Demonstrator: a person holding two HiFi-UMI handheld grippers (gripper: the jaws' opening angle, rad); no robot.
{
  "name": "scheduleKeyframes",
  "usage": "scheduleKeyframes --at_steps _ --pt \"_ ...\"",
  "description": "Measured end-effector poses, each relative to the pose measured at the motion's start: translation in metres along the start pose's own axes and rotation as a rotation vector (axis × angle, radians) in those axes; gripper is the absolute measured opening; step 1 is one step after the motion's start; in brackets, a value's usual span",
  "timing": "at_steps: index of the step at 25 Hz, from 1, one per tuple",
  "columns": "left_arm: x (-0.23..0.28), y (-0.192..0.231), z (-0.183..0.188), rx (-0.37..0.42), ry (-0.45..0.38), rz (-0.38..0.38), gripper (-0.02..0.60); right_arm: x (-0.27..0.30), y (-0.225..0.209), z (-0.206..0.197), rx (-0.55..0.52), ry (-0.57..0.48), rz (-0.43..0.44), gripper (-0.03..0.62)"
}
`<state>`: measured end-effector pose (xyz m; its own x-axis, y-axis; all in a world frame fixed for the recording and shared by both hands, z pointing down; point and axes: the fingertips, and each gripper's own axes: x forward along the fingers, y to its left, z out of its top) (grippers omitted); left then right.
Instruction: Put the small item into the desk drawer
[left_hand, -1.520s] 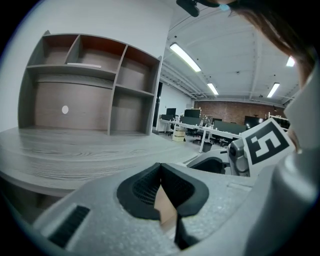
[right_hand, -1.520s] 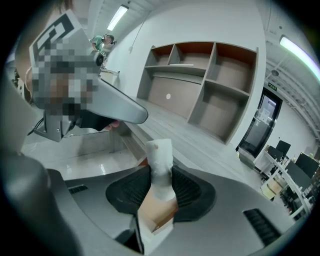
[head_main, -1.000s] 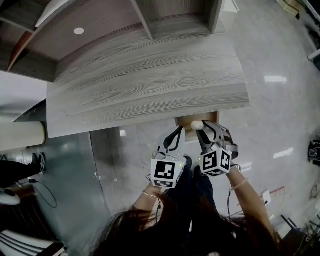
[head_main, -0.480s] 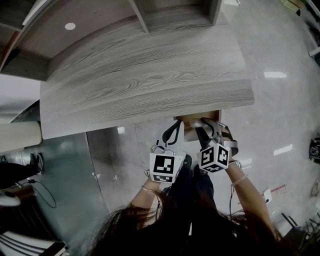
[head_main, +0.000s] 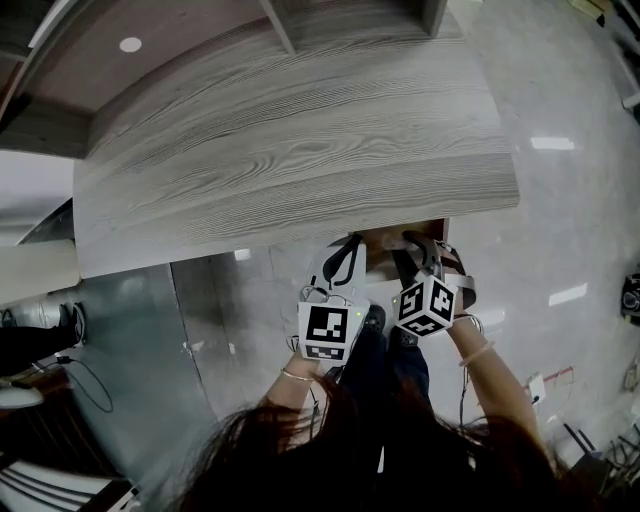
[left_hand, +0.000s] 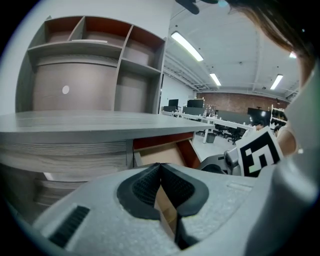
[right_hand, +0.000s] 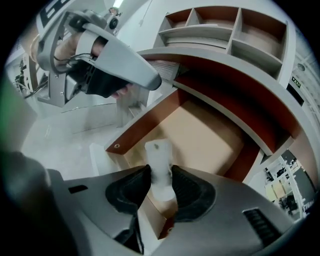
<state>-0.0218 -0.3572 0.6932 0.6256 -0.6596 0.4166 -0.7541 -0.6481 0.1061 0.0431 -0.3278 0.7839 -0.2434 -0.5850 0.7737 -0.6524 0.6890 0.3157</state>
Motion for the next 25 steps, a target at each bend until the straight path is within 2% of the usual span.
scheduleKeyframes --at_steps 15,25 --pt "0.001 0.003 -0.02 0.003 0.038 0.007 0.017 0.026 0.013 -0.017 0.049 0.099 0.039 0.126" --pt "0.004 -0.001 -0.027 -0.001 0.055 0.014 0.015 0.031 0.017 -0.021 0.093 0.126 0.061 0.13"
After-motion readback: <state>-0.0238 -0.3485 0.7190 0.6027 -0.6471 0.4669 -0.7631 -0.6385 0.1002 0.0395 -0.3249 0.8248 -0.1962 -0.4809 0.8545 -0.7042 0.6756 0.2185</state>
